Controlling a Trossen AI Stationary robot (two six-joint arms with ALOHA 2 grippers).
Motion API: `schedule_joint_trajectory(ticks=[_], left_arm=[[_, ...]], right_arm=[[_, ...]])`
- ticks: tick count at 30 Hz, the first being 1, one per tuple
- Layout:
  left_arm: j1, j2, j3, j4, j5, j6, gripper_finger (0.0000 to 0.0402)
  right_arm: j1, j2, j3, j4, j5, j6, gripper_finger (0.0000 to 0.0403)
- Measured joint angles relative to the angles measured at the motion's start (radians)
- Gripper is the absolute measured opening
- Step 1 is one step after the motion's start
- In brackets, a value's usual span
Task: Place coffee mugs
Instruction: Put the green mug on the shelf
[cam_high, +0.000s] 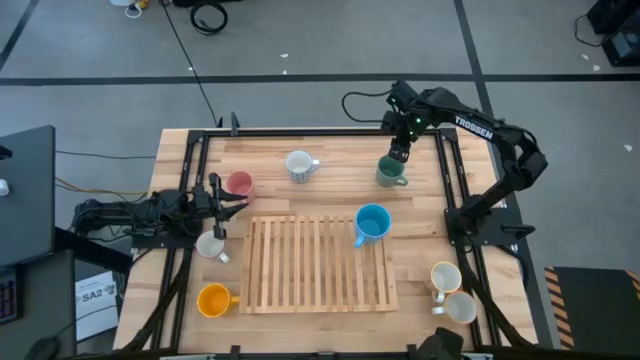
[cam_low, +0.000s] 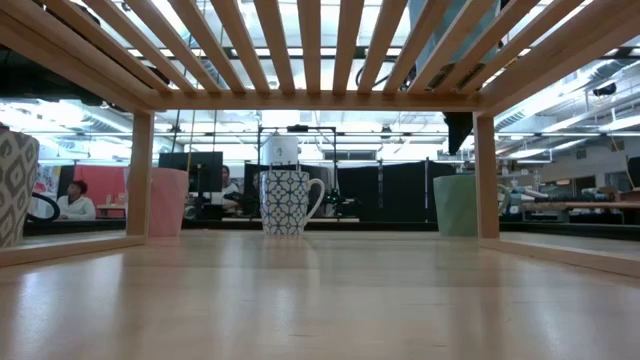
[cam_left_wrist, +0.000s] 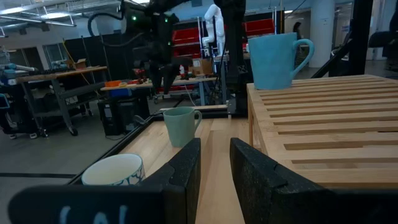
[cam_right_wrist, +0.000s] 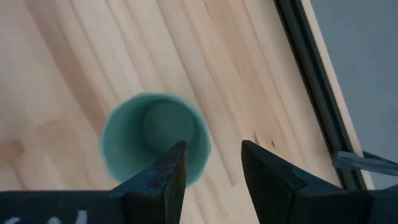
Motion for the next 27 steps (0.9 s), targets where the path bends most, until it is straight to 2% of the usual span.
schedule_joint_trajectory(ticks=[8,27], left_arm=[[0.000,0.000,0.000,0.000,0.000,0.000,0.0094],[0.000,0.000,0.000,0.000,0.000,0.000,0.0094]], right_arm=[[0.000,0.000,-0.071,0.046,0.115,0.016,0.0159],[0.000,0.000,-0.233,0.163,0.101,0.019,0.0159]])
